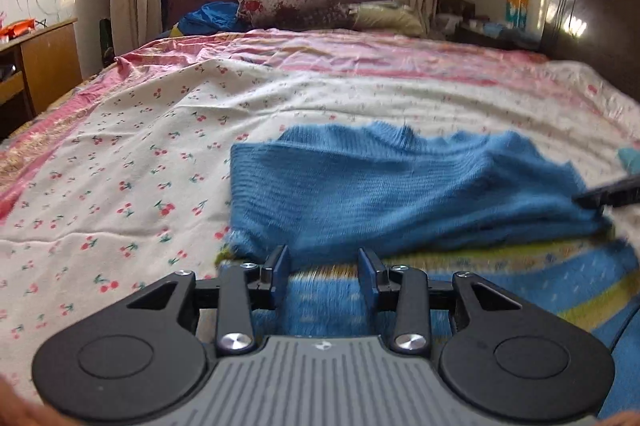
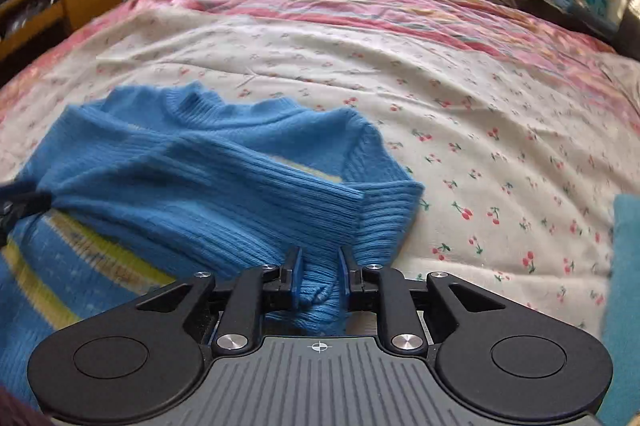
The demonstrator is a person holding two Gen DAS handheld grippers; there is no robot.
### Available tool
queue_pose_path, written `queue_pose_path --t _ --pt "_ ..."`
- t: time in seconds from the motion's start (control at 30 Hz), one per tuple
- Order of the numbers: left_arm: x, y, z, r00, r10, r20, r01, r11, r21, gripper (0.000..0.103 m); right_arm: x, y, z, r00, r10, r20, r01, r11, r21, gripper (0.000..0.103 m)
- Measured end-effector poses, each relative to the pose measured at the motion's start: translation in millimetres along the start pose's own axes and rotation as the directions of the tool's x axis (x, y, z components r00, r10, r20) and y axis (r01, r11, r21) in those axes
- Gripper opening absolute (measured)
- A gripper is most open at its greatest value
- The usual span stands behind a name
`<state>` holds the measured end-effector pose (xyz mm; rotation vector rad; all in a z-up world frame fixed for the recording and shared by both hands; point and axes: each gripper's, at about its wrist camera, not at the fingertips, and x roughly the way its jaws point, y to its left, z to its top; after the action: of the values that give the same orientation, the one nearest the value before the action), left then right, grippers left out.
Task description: Fold small clothes
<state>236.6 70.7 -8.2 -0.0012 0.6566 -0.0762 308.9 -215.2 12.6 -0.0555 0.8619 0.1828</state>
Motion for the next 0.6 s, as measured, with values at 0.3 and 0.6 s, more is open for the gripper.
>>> queue_pose_path --t 0.3,0.6 --pt "-24.8 9.6 -15.3 0.998 0.025 -0.062 -0.026 1.0 -0.018 0.044 -14.4 -13.6 -18.8 1.0 -0.016 0.009 0.016 0.997 0.081 0.028" --pt "-63.9 14.7 -46.4 0.991 0.037 -0.13 -0.04 0.999 -0.019 0.044 -71.4 -3.6 -72.6 0.992 0.123 0.005 -0.123 0.987 0.1 0.028"
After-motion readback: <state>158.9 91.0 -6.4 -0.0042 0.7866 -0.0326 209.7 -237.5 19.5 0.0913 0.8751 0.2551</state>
